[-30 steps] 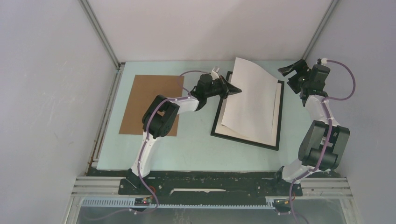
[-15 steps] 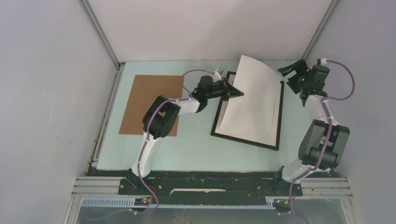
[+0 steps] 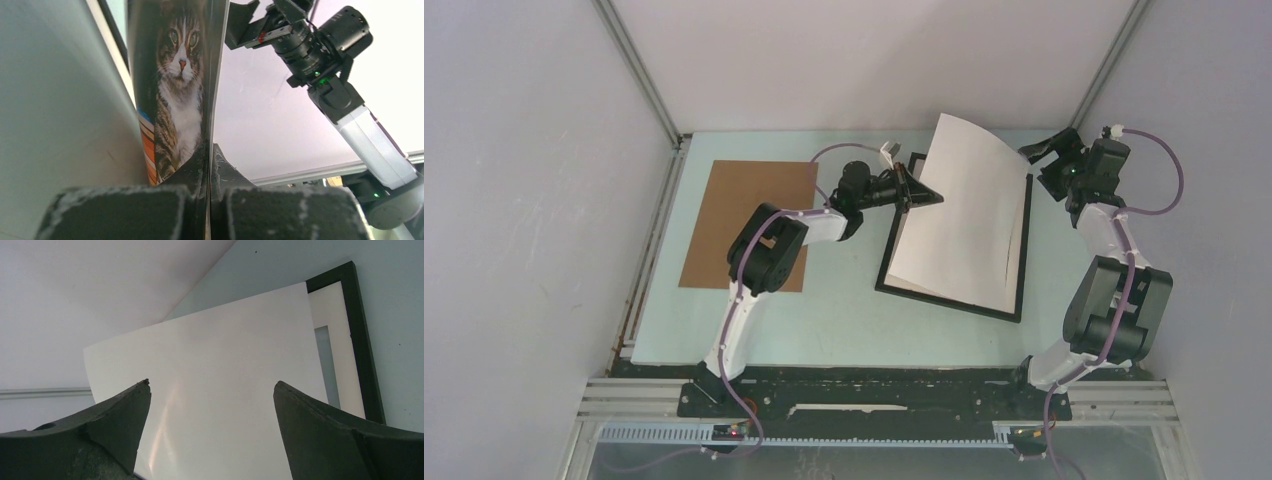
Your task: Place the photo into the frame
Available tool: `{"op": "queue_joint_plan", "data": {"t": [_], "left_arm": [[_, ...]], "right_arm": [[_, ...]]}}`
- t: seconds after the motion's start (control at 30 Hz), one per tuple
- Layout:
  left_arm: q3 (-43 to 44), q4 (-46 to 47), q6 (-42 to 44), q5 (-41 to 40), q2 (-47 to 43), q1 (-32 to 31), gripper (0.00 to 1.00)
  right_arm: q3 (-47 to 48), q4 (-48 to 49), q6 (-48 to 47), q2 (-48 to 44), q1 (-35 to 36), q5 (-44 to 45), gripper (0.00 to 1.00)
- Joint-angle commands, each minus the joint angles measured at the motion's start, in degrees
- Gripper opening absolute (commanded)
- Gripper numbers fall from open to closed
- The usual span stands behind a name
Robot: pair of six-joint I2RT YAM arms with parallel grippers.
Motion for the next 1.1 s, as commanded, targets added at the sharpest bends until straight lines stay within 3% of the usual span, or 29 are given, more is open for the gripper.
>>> {"op": "queue_joint_plan", "data": {"t": [0.0, 0.17, 0.63, 0.77, 0.8, 0.87, 0.9, 1.07], "left_arm": [[3.22, 7.33, -3.73, 2.7, 1.77, -0.11, 0.0], [9.73, 7.87, -5.56, 4.78, 5.1, -0.52, 0.0], [14.89, 7.07, -8.88, 3.22, 10.31, -0.54, 0.01], [12.92, -2.8, -1.48, 2.13, 7.95, -0.41, 0.03], [12.38, -4.65, -0.18, 1.7, 7.51, -0.26, 0.05], [10.41, -6.36, 1.5, 0.29, 6.08, 0.38, 0.2], [9.56, -7.37, 2.68, -0.08, 5.47, 0.7, 0.22], [9.4, -23.82, 14.53, -3.85, 2.28, 1.76, 0.4]], "right_arm": [[-0.02, 2.34, 0.52, 0.38, -0.33, -0.54, 1.0], [-0.06, 2.4, 0.51, 0.43, -0.43, -0.66, 1.0], [-0.05, 2.74, 0.7, 0.95, -0.53, -1.13, 1.0], [-0.06, 2.57, 0.74, 1.14, -0.77, -1.13, 1.0], [-0.08, 2.57, 0.66, 1.16, -0.79, -1.12, 1.0], [-0.03, 2.38, 0.53, 0.99, -0.83, -0.95, 1.0], [-0.06, 2.29, 0.43, 0.99, -0.87, -0.84, 1.0], [-0.04, 2.09, 0.52, 1.04, -1.04, -0.86, 1.0]]}}
